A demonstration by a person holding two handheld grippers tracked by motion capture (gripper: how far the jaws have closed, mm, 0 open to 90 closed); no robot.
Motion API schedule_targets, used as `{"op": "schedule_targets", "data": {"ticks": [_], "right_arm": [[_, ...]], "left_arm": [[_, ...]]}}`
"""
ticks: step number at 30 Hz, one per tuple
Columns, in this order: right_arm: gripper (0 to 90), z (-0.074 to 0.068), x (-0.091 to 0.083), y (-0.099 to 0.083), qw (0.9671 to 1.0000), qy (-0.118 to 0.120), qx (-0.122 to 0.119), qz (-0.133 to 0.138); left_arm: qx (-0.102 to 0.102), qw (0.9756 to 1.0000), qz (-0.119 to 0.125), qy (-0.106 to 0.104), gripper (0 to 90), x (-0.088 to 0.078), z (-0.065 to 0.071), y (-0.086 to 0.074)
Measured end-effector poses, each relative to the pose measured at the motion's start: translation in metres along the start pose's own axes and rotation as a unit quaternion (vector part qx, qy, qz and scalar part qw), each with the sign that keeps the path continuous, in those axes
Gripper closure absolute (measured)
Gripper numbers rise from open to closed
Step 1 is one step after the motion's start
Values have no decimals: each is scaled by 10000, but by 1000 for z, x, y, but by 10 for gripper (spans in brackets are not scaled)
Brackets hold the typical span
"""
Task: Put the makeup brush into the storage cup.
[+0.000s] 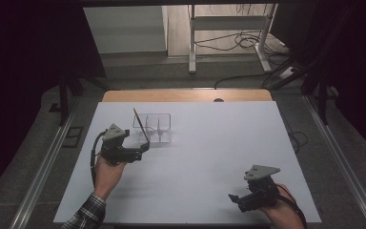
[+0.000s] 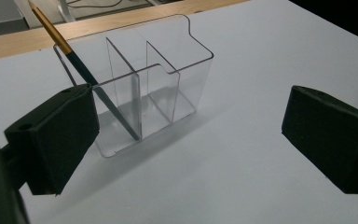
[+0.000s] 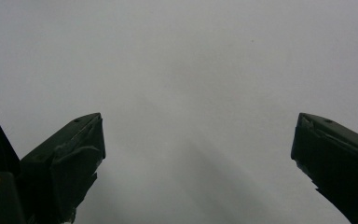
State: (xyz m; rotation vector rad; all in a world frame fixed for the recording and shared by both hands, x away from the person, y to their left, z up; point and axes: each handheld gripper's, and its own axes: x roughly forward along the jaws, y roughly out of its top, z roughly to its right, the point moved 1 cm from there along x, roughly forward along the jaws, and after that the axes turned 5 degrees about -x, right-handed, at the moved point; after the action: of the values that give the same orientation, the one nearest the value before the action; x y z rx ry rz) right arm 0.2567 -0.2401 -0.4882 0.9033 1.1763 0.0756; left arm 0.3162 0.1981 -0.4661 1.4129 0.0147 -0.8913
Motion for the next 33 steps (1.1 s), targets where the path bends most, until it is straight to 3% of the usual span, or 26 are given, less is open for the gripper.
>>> {"op": "schedule_targets", "data": {"ticks": [33], "right_arm": [[1, 3, -6, 1, 9992, -49, 242, 316]], "left_arm": [[76, 9998, -63, -167, 41, -20, 12, -21]]}}
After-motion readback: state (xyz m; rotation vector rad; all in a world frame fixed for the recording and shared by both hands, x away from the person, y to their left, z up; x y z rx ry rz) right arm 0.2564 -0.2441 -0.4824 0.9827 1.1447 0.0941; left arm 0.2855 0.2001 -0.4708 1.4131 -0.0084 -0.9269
